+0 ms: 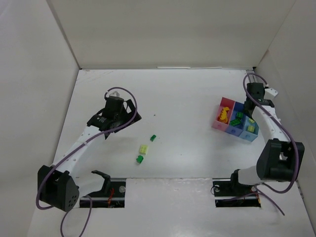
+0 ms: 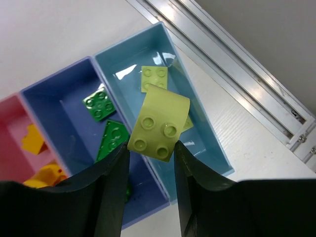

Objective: Sort the legos into containers by color

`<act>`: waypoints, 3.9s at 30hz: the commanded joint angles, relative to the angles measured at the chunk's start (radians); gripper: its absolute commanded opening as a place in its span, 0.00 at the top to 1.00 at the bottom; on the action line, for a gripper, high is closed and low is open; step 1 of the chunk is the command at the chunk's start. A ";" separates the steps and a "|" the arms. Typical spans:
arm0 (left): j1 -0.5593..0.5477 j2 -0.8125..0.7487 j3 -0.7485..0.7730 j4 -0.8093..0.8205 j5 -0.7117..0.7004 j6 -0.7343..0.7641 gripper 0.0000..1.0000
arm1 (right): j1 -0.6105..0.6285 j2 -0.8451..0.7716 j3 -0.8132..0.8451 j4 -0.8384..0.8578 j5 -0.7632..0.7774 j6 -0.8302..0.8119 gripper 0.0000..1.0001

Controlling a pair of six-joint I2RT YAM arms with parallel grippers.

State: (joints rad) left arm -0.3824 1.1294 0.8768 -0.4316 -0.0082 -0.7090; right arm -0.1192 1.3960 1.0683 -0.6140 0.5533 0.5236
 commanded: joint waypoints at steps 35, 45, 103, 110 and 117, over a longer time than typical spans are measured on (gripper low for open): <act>0.053 -0.216 0.071 -0.220 -0.102 -0.096 0.00 | 0.794 -0.230 -0.070 0.310 -0.325 -0.298 0.11; 0.053 -0.456 0.053 -0.377 -0.136 -0.190 0.00 | 1.328 0.236 0.183 0.237 -0.040 0.258 0.05; 0.053 -0.237 0.034 -0.064 0.045 0.035 0.00 | 0.828 0.048 0.124 -0.213 0.209 0.523 0.69; 0.053 -0.056 0.109 0.039 0.045 0.075 0.00 | 0.347 -0.075 0.087 -0.096 0.137 0.184 0.71; 0.083 0.131 0.158 0.110 0.128 0.118 0.00 | 0.064 0.029 0.130 -0.096 0.048 0.081 0.72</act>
State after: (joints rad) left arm -0.3176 1.2091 0.9779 -0.3866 0.0650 -0.6300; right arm -0.0078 1.3911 1.1606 -0.7326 0.6403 0.6979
